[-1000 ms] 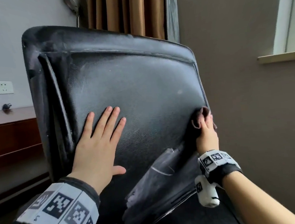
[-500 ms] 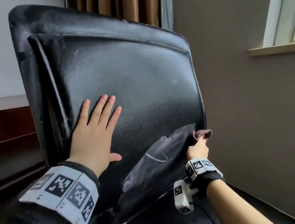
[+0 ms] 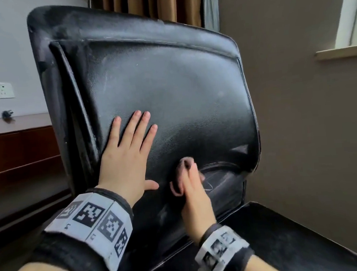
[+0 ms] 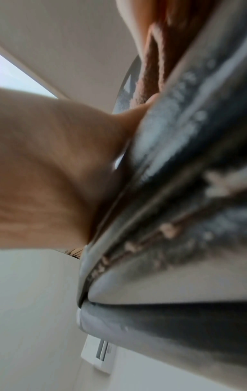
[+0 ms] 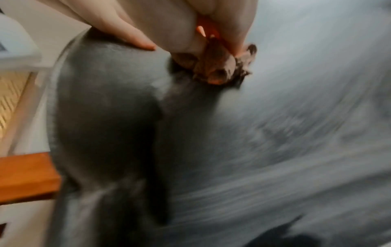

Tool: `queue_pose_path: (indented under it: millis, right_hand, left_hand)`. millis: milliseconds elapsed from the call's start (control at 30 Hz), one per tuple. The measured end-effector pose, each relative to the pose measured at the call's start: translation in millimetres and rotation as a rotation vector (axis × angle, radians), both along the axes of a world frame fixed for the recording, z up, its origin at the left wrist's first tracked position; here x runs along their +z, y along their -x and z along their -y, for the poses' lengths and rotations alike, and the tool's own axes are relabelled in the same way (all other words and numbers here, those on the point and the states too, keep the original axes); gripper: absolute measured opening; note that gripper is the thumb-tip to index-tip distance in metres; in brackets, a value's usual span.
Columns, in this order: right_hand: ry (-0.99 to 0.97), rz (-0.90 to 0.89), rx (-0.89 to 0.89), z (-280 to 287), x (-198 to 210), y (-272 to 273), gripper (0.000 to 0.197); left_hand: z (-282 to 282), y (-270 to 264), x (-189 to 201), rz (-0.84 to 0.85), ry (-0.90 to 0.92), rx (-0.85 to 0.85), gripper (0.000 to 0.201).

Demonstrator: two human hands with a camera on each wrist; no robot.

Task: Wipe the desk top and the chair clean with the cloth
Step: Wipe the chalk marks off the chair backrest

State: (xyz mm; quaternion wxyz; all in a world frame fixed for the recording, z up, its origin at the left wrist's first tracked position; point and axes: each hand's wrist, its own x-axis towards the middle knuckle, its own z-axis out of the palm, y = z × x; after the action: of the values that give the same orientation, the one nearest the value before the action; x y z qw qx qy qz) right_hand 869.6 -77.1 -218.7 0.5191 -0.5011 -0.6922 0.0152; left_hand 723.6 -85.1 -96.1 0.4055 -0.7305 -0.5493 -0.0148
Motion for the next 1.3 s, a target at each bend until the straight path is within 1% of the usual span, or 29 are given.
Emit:
queue_pose_path:
  millis: [67, 133, 200, 267, 333, 400, 467, 533, 567, 600, 633, 667, 733, 767, 833, 900, 967, 1000, 1033, 1067, 1133, 1200, 1233, 1300]
  right_hand:
    - [-0.039, -0.029, -0.194, -19.6, 13.5, -39.9, 0.077]
    - [-0.005, -0.122, -0.372, -42.9, 22.5, -76.7, 0.074]
    - [-0.005, -0.088, -0.509, -56.2, 26.2, -92.2, 0.077]
    - [-0.024, -0.100, -0.566, -65.4, 23.9, -99.0, 0.083]
    - [0.026, -0.210, -0.613, -68.1, 25.1, -104.8, 0.090]
    - [0.076, -0.316, -0.690, -69.5, 30.0, -114.7, 0.091]
    - [0.129, -0.410, -0.734, -67.2, 35.1, -129.0, 0.084]
    - [0.182, -0.495, -0.783, -58.1, 38.3, -141.7, 0.069]
    - [0.141, -0.485, -0.799, -52.8, 37.5, -145.4, 0.059]
    - [0.061, -0.450, -0.797, -49.0, 34.5, -145.1, 0.052]
    - [-0.024, -0.389, -0.773, -44.8, 31.2, -138.5, 0.051]
    - [-0.102, -0.293, -0.733, -42.4, 24.3, -125.9, 0.053]
    - [-0.212, -0.066, -0.591, -38.2, 1.1, -86.1, 0.061]
    - [-0.241, 0.036, -0.503, -33.7, -12.9, -62.4, 0.061]
    - [-0.273, 0.190, -0.328, -18.1, -35.8, -23.5, 0.053]
    - [-0.228, 0.316, -0.189, -3.9, -40.6, -12.8, 0.048]
    - [-0.158, 0.449, -0.191, 3.0, -27.5, -22.3, 0.053]
    - [-0.153, 0.499, -0.228, 2.7, -20.4, -29.6, 0.048]
    - [-0.158, 0.523, -0.269, 2.2, -12.1, -35.6, 0.036]
    - [-0.147, 0.531, -0.312, 2.6, -4.4, -39.2, 0.028]
    - [-0.112, 0.488, -0.391, 3.2, 2.2, -37.2, 0.030]
    - [-0.089, 0.400, -0.446, 5.1, 5.2, -27.2, 0.013]
    - [-0.076, 0.333, -0.451, 5.9, 6.3, -21.5, 0.008]
    - [-0.006, 0.185, -0.472, 4.1, 5.8, -14.5, 0.015]
  left_hand:
    - [0.6, 0.0, -0.6, -0.007, 0.003, -0.003, 0.120]
    - [-0.2, -0.4, -1.0, -0.014, 0.003, -0.005, 0.120]
    - [-1.6, -0.7, -0.7, -0.018, -0.001, -0.011, 0.120]
    - [-2.6, -0.2, -1.0, -0.017, -0.005, -0.019, 0.119]
    - [-3.2, 0.8, -1.7, -0.019, -0.010, -0.028, 0.119]
    - [-3.7, 2.0, -2.7, -0.024, -0.014, -0.033, 0.119]
    - [-5.8, 2.2, -3.9, -0.023, -0.021, -0.038, 0.119]
    - [-8.1, 1.5, -5.0, -0.023, -0.030, -0.041, 0.119]
    - [-8.6, 1.3, -5.6, -0.023, -0.033, -0.040, 0.119]
    - [-9.3, 1.2, -6.3, -0.025, -0.038, -0.037, 0.119]
    - [-10.1, 1.2, -7.2, -0.027, -0.046, -0.036, 0.119]
    - [-10.9, 1.0, -7.6, -0.029, -0.055, -0.035, 0.119]
    - [-10.9, 0.0, -8.1, -0.028, -0.065, -0.031, 0.120]
    - [-10.4, -0.1, -8.3, -0.025, -0.065, -0.026, 0.120]
    - [-9.9, -0.6, -8.0, -0.021, -0.066, -0.017, 0.120]
    - [-8.6, -1.1, -7.3, -0.025, -0.069, -0.013, 0.120]
    - [-7.4, -1.6, -6.7, -0.029, -0.067, -0.010, 0.120]
    - [-7.0, -1.6, -6.6, -0.029, -0.068, -0.010, 0.120]
    - [-7.1, -1.6, -6.7, -0.030, -0.067, -0.010, 0.120]
    - [-7.2, -1.6, -6.9, -0.031, -0.064, -0.009, 0.120]
    - [-6.9, -1.7, -7.1, -0.031, -0.057, -0.007, 0.119]
    - [-7.7, -1.8, -7.1, -0.025, -0.060, -0.010, 0.119]
    - [-8.0, -2.0, -6.9, -0.022, -0.062, -0.012, 0.119]
    - [-8.1, -1.7, -6.8, -0.016, -0.062, -0.017, 0.119]
